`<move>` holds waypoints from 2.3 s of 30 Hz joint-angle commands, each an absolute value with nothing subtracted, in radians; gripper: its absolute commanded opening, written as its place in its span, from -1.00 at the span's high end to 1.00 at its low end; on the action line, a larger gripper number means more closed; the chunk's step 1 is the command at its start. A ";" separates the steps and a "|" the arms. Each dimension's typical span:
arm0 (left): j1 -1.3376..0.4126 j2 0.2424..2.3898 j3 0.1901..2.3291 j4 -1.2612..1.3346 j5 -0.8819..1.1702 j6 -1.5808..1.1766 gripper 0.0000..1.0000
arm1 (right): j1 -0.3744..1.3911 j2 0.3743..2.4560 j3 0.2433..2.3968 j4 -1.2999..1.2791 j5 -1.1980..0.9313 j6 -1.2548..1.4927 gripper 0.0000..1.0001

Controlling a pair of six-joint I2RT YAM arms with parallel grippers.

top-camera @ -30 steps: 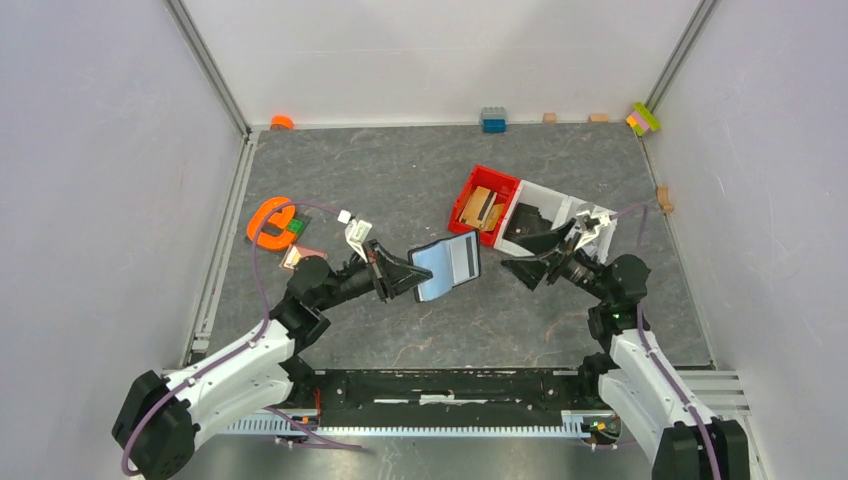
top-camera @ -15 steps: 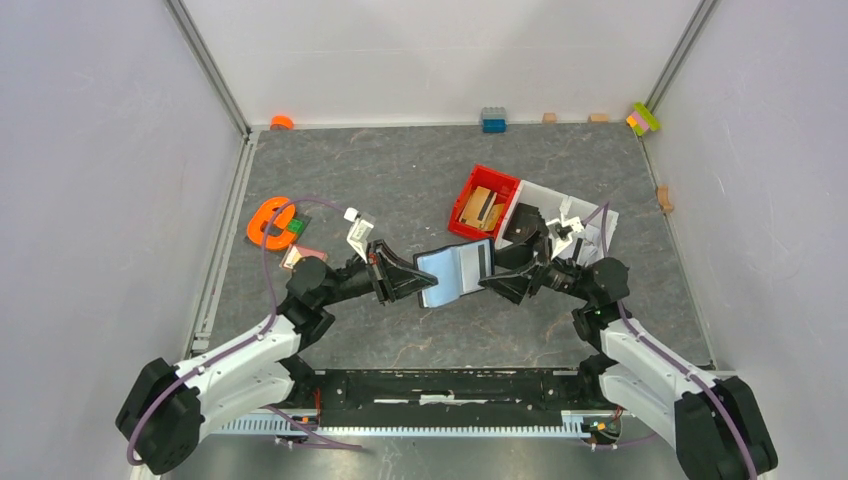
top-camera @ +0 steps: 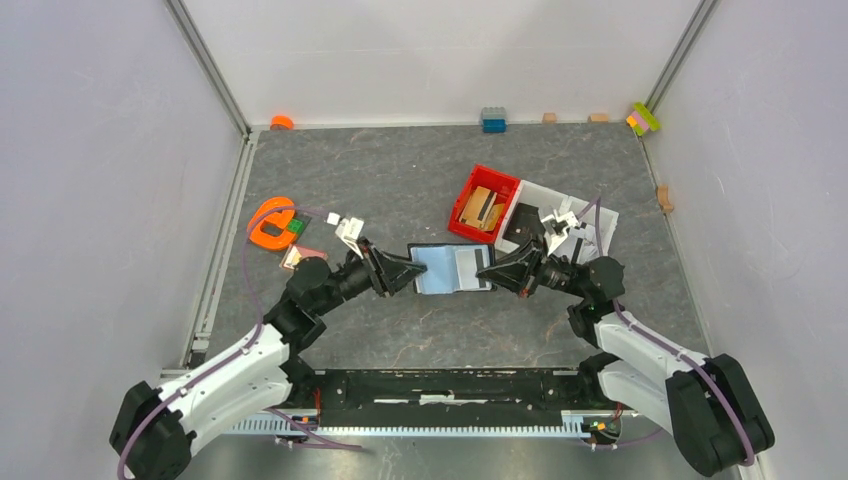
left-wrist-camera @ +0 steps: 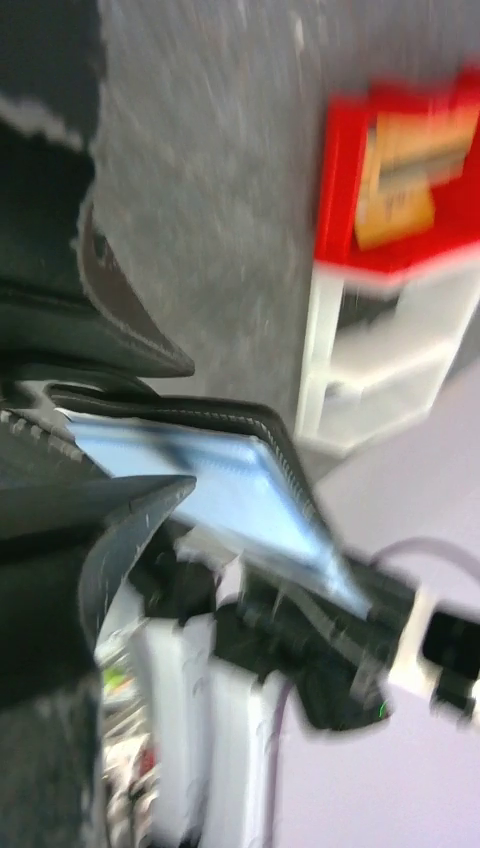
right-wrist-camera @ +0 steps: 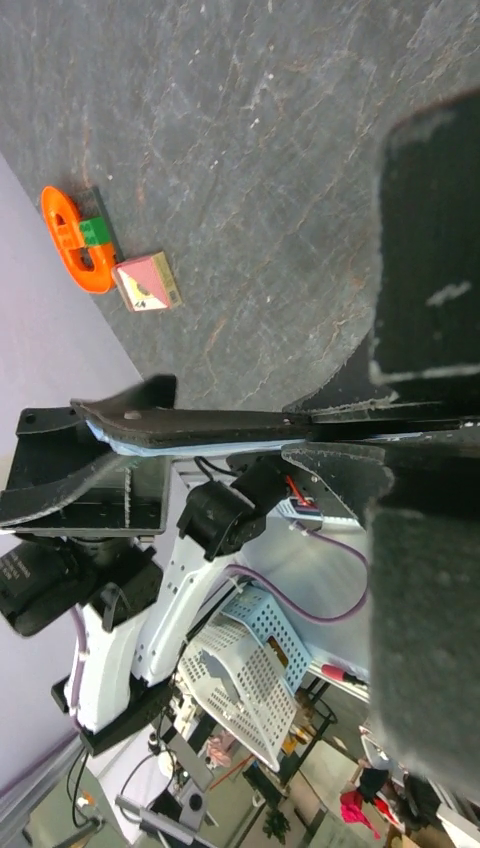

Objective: Take the credit cards out of the card holder
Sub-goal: Remove the credit card from the card holder.

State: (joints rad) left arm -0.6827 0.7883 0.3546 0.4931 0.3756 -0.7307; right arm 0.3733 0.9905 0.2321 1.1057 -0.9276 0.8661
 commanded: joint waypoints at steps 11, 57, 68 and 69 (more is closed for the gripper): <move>-0.706 0.660 0.379 0.397 0.251 -0.577 -0.01 | 0.379 1.024 0.241 0.954 -0.747 0.812 1.00; -0.794 0.960 0.404 0.744 0.560 -0.666 0.76 | 0.585 1.202 0.293 1.164 -0.824 0.937 0.81; -0.788 0.926 0.428 0.576 0.442 -0.625 0.96 | 0.545 1.147 0.283 1.116 -0.824 0.900 0.43; -0.787 0.928 0.432 0.569 0.442 -0.625 0.96 | 0.542 1.147 0.281 1.121 -0.827 0.903 0.43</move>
